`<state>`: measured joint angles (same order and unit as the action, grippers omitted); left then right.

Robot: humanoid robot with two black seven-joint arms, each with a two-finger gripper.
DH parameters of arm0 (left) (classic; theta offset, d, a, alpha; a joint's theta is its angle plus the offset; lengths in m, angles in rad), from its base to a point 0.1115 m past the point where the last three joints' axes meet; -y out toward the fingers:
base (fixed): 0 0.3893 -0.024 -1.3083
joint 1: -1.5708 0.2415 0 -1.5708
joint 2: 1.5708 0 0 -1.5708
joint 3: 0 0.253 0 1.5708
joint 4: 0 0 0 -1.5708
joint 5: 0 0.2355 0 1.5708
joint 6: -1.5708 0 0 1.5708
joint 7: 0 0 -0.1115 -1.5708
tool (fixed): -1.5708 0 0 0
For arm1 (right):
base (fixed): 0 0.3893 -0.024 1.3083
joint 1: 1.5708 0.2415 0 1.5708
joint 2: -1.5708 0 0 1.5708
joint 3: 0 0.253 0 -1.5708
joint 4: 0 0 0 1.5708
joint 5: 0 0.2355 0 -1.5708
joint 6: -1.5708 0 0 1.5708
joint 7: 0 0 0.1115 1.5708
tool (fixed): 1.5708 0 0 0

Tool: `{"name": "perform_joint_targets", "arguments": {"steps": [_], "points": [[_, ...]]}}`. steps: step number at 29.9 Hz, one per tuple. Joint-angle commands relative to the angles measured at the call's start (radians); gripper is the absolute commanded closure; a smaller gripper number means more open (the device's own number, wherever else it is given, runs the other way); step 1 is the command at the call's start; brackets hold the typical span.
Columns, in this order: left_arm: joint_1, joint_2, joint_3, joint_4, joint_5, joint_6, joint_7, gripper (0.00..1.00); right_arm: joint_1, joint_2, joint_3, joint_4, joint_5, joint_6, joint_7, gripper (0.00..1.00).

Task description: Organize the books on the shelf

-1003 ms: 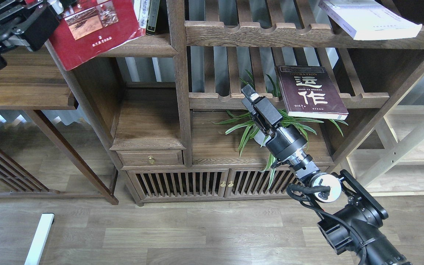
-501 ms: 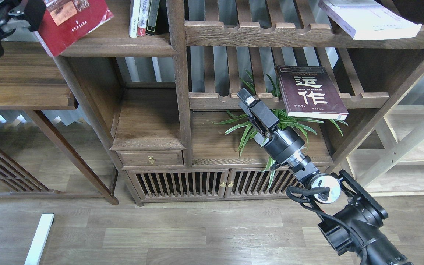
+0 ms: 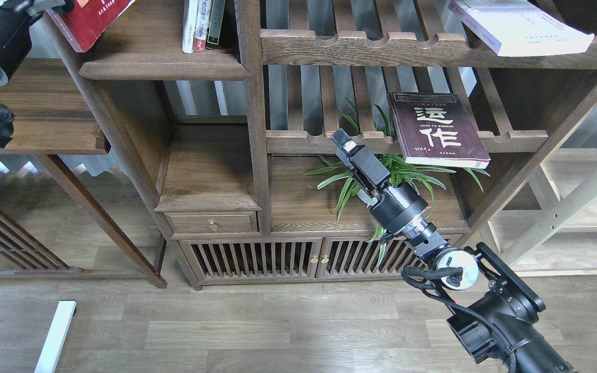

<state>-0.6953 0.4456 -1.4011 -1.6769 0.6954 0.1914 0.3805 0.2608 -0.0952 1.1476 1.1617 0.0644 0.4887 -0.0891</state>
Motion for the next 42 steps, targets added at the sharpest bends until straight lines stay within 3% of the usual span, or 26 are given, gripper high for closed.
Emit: {"name": "perform_joint_targets", "arguments": {"steps": [1, 12, 19, 22, 42], "points": [[-0.062, 0.001, 0.03, 0.063, 0.001, -0.004, -0.003, 1.0, 0.0, 0.002, 0.004, -0.002, 0.003, 0.0, 0.0, 0.14], [-0.223, -0.045, 0.149, 0.285, 0.001, -0.003, -0.032, 1.0, 0.017, 0.011, 0.003, -0.002, 0.005, 0.0, 0.0, 0.14], [-0.352, -0.102, 0.229, 0.471, -0.01, -0.004, -0.118, 1.0, 0.018, 0.011, -0.006, 0.006, 0.006, 0.0, -0.001, 0.15], [-0.389, -0.114, 0.252, 0.542, -0.011, -0.006, -0.134, 1.0, 0.028, 0.012, -0.006, 0.01, 0.006, 0.0, -0.001, 0.15], [-0.446, -0.146, 0.307, 0.747, -0.031, -0.007, -0.204, 0.97, 0.072, 0.017, 0.003, 0.039, 0.006, 0.0, -0.001, 0.16]]}}
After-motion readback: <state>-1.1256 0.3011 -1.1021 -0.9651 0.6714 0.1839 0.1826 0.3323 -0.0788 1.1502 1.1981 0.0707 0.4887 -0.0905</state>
